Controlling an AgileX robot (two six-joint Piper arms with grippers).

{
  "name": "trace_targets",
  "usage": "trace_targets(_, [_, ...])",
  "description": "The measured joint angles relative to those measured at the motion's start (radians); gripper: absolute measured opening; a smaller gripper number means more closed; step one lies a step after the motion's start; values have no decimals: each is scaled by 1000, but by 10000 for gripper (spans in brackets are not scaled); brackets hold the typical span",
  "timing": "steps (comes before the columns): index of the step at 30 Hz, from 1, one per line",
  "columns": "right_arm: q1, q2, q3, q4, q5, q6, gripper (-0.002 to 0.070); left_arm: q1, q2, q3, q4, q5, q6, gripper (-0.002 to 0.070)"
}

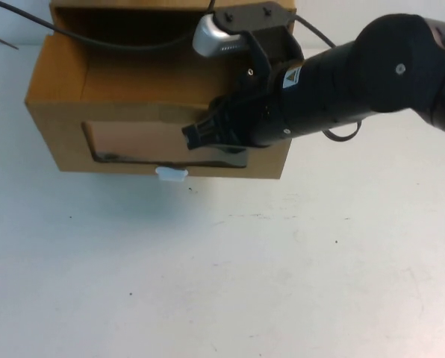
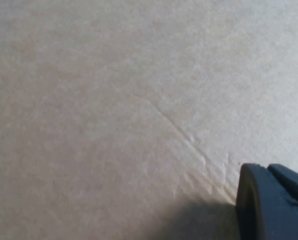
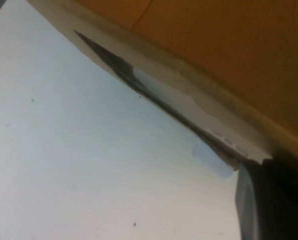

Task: Close the shoe box
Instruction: Close the shoe box with your right arm

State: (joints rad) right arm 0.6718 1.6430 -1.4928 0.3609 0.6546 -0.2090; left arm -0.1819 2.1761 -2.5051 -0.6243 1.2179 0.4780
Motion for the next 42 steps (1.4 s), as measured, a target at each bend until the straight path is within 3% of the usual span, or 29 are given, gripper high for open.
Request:
trace_targets(9, [-60,154,-221,34,16,-36,-11,0,0,0,0,2,0,-5])
trace_targets(16, [-103,249,-402,87,175,-52,-11,0,0,0,0,5,0,-5])
trace_targets(29, [-159,221,-426,84,276,-52,-11,0,0,0,-4,5,0,-5])
trace_targets(42, [-194,255,-449,104,186,-52,-11,0,0,0,-8,8,0,-5])
